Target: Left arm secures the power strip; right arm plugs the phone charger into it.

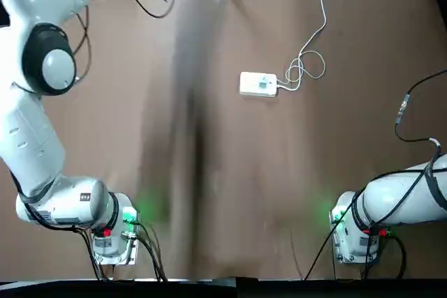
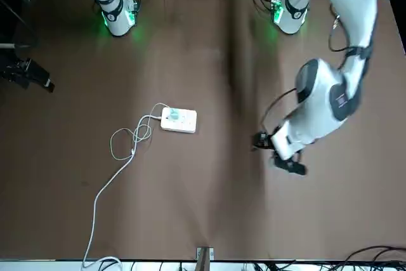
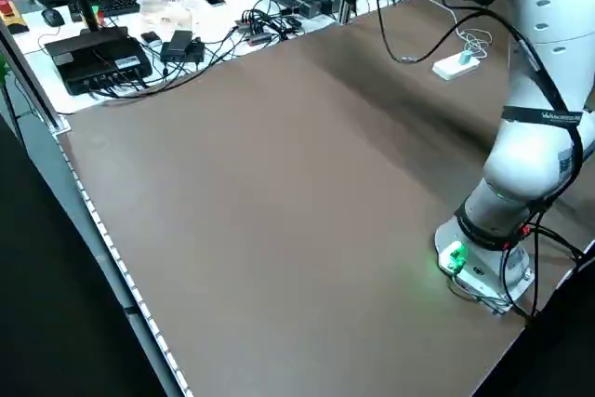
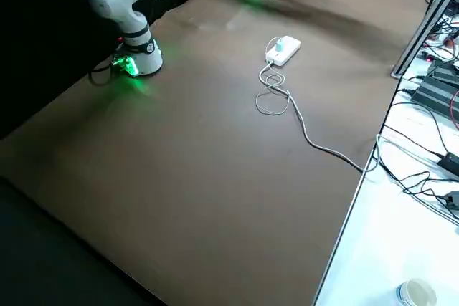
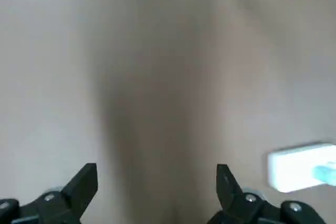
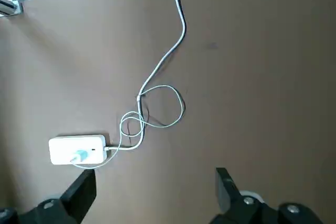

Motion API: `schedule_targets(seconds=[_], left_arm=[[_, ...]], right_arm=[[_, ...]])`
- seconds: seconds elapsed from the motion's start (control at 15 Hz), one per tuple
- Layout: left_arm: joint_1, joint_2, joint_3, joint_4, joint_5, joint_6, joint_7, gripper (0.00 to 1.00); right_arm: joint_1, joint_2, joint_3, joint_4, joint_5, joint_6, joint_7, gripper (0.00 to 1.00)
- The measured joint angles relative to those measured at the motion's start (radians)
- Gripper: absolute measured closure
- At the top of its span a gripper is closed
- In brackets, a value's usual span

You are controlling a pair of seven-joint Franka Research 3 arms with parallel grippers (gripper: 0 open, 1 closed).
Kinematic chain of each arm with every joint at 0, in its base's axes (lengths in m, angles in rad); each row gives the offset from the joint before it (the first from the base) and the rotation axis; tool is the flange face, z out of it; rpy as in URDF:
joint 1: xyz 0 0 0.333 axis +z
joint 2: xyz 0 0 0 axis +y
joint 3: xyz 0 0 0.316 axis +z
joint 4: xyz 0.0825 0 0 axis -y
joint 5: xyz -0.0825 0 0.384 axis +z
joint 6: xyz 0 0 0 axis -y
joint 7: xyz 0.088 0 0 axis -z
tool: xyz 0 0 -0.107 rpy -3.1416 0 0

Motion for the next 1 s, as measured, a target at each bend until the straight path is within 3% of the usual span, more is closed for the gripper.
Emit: schedule_targets(seconds=[0.07, 0.27, 0.47, 0.8, 1.0], left_arm=[[0.018, -0.051, 0.018, 0.000, 0.129, -0.047, -0.022, 0.00], [0.021, -0.118, 0.071, 0.007, 0.218, -0.094, -0.045, 0.00], [0.076, -0.185, 0.090, 0.041, 0.221, -0.176, -0.043, 0.00], [0.148, -0.291, 0.089, 0.125, 0.178, -0.409, -0.028, 0.00], [0.166, -0.354, 0.090, 0.134, 0.137, -0.445, -0.023, 0.00]], right_arm=[[0.000, -0.005, -0.001, 0.000, -0.002, 0.000, 0.000, 0.00], [-0.004, -0.005, -0.006, -0.009, -0.005, 0.000, -0.001, 0.00], [-0.011, 0.000, -0.008, -0.023, -0.006, 0.000, -0.003, 0.00], [-0.008, 0.004, -0.002, -0.027, -0.006, -0.014, -0.003, 0.00], [-0.007, 0.004, -0.001, -0.039, -0.012, -0.047, -0.005, 0.00]])
